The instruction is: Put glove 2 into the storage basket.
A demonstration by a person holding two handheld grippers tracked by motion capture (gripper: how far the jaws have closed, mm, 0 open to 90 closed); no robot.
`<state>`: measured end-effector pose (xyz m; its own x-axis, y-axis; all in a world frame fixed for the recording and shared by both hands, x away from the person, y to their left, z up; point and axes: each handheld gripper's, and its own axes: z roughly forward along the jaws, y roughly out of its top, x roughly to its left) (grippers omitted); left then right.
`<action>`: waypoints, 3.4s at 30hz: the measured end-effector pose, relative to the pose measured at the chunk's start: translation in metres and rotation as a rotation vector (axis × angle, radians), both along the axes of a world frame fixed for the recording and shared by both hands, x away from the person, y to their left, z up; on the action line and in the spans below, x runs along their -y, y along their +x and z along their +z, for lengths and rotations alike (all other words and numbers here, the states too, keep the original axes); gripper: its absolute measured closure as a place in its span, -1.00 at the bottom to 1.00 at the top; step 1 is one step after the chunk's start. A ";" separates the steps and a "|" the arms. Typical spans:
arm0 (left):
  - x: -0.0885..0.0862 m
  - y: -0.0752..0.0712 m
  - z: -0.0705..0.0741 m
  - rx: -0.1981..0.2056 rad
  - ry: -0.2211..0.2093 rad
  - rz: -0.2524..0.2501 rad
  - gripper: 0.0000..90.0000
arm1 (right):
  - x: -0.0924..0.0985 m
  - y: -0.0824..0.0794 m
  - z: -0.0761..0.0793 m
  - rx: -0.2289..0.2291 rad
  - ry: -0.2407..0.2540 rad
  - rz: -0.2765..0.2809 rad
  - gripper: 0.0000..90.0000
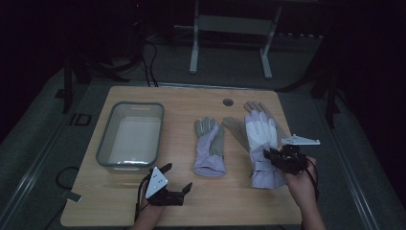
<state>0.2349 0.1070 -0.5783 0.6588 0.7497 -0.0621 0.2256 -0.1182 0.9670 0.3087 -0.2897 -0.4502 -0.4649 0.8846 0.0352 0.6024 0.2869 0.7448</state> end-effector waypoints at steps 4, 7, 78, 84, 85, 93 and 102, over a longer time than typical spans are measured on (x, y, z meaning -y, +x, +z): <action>0.000 0.000 0.000 0.005 0.005 0.002 -0.96 | -0.009 0.006 0.013 0.014 0.005 -0.032 0.68; 0.000 0.000 0.000 0.005 0.002 0.005 -0.96 | -0.018 0.010 0.023 0.032 0.013 -0.041 0.68; -0.002 0.010 0.006 -0.129 -0.028 -0.077 -0.96 | -0.080 0.055 -0.026 -0.006 0.126 0.180 -0.60; -0.003 0.018 0.023 -0.186 -0.040 -0.101 -0.96 | -0.062 0.052 -0.034 -0.082 0.181 0.217 -0.74; -0.002 0.020 0.026 -0.204 -0.037 -0.109 -0.96 | -0.063 0.053 -0.034 -0.079 0.175 0.221 -0.75; 0.021 0.046 0.047 -0.355 0.042 -0.122 -0.96 | -0.082 0.070 -0.042 -0.096 0.136 0.182 -0.13; 0.037 0.084 0.046 -0.477 0.091 -0.042 -0.67 | -0.105 0.092 -0.058 -0.201 0.142 0.133 -0.08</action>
